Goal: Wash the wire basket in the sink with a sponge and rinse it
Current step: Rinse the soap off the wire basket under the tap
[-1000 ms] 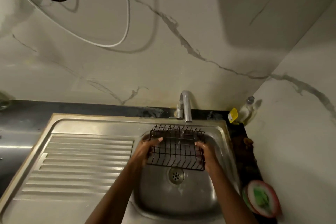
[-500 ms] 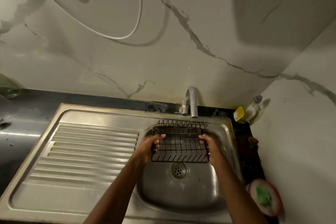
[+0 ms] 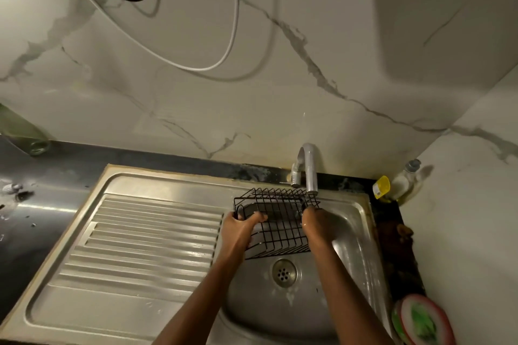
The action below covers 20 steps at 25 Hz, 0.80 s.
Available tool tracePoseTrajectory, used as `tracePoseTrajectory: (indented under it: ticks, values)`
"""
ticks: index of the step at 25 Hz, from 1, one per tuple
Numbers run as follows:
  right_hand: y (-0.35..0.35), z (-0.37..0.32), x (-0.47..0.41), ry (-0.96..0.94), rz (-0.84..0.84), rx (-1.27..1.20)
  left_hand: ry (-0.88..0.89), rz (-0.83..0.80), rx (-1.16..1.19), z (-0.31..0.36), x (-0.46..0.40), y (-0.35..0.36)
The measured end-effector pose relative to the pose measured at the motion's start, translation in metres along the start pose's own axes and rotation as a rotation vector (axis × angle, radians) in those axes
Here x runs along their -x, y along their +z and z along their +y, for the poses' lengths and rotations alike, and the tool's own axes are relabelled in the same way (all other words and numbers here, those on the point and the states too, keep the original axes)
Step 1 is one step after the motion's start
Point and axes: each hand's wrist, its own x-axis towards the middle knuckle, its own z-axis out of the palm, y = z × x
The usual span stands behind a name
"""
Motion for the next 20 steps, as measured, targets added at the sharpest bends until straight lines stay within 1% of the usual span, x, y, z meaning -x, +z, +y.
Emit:
tracePoseTrajectory:
  ticks: [2,4,6,8,9,11,13,16,18,20]
  values:
    - [0.006,-0.018,0.009,0.036,-0.006,0.069,-0.001,0.077,-0.006,0.007,-0.001,0.000]
    - [0.007,-0.035,0.028,0.013,-0.017,0.123,0.038,0.093,-0.031,0.014,-0.001,0.004]
    - [0.009,-0.044,0.046,-0.092,-0.043,0.107,0.075,0.084,-0.077,0.017,0.001,0.011]
    - [0.016,-0.043,0.062,-0.255,-0.066,0.088,0.074,0.090,-0.072,0.016,0.001,0.015]
    - [0.019,-0.039,0.066,-0.333,-0.052,0.078,0.069,0.091,-0.065,0.014,0.001,0.015]
    - [0.015,-0.024,0.063,-0.479,0.071,0.015,0.052,0.079,-0.068,0.016,0.000,0.013]
    - [0.008,-0.008,0.048,-0.572,0.213,-0.123,0.046,0.021,-0.062,0.021,0.005,0.009]
    - [-0.005,0.021,0.012,-0.552,0.257,-0.141,0.011,-0.068,-0.053,0.019,0.011,0.003]
    - [-0.011,0.030,0.002,-0.479,0.230,-0.133,0.000,-0.060,-0.066,0.015,0.010,0.000]
    - [-0.006,0.021,0.014,-0.464,0.301,-0.058,-0.007,-0.060,-0.063,0.015,0.008,0.001]
